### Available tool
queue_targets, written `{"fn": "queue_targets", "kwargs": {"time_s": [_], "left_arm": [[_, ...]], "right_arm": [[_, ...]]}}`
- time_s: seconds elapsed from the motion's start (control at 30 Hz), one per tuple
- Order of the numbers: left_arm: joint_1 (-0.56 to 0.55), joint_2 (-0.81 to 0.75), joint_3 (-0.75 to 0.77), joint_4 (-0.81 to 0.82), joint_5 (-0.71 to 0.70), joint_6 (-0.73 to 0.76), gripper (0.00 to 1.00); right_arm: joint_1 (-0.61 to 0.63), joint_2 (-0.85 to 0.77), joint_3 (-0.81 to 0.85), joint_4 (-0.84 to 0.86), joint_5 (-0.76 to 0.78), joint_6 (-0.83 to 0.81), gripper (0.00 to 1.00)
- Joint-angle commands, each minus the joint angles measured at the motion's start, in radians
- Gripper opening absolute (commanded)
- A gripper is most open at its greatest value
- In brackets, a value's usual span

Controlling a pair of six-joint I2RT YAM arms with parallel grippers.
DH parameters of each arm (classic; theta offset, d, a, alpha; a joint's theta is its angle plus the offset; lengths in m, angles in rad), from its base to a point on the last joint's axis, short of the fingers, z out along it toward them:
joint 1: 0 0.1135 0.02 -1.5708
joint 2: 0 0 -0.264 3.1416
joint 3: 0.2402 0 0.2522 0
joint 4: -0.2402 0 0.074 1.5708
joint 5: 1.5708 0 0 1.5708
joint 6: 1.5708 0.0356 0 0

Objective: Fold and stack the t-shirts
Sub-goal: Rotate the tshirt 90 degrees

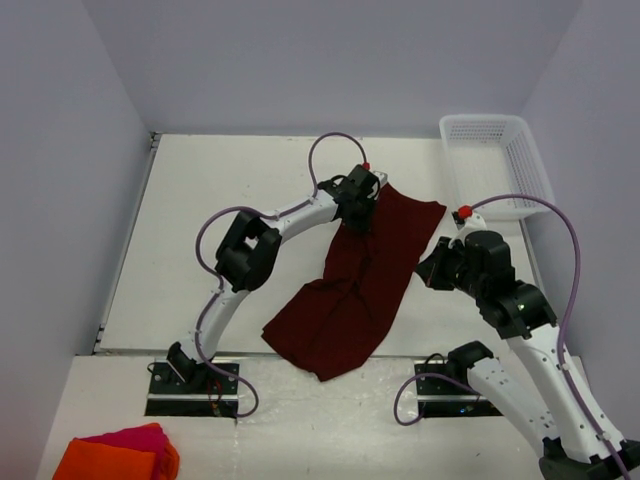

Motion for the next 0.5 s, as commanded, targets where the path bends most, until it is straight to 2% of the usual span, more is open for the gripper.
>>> {"fn": "queue_targets", "kwargs": {"time_s": [0.0,0.47], "left_arm": [[0.005,-0.108,-0.043,0.03,-0.012,0.014,0.0],[0.005,-0.261,-0.21,0.059,-0.078,-0.009,0.0]], "right_arm": [[0.005,0.004,-0.013,0.026,-0.026,-0.001,0.0],[0.01,0.021,-0.014,0.026,-0.028,-0.001,0.0]]}}
